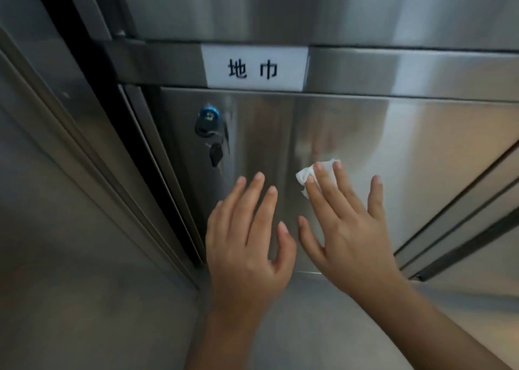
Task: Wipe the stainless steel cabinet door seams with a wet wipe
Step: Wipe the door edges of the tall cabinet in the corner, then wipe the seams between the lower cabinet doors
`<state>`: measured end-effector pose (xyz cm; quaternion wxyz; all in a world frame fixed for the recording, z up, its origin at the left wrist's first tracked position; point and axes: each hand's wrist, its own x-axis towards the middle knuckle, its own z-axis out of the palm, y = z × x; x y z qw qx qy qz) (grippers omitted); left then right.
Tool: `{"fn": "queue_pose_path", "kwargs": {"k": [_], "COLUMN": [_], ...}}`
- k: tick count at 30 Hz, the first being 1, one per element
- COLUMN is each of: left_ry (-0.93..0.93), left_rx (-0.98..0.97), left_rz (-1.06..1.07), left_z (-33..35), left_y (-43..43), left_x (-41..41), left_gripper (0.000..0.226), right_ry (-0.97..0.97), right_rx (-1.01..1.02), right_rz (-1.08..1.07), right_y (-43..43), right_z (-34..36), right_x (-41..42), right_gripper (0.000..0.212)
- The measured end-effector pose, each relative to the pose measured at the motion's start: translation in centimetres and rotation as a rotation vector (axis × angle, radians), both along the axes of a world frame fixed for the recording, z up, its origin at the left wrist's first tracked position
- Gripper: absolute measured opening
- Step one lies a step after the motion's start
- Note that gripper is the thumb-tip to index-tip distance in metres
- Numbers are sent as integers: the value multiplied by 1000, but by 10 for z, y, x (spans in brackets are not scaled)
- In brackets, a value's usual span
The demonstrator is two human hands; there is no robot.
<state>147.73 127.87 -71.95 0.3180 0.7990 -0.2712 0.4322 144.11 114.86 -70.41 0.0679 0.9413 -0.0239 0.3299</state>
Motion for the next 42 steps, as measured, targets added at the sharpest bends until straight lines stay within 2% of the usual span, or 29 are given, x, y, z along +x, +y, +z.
{"fn": "queue_pose_path", "kwargs": {"k": [6,17,22,27,32,42], "left_ry": [94,156,254,211,157,126], "left_rx": [36,104,153,151,154,224], "left_rz": [-52,-136,-142,-192,-256,-365], "left_z": [96,288,377,455,514,579], "left_y": [-13,-32,-50,-76,-106,-131], "left_x": [-21,-59,-76,-95,-116,-143], "left_gripper": [33,34,37,35,36,35], "right_ry": [25,15,22,-19,-82,-136], "right_rx": [97,149,153,139,112,67], "right_rz": [23,-4,-55,-85,-124,-299], "right_y": [-6,-33,-55,-80,-106,-117], "right_z": [89,285,375,447,502,570], "right_x": [-25,-74,-99,-128,-156,-200], "right_gripper": [45,42,44,44,44,48]}}
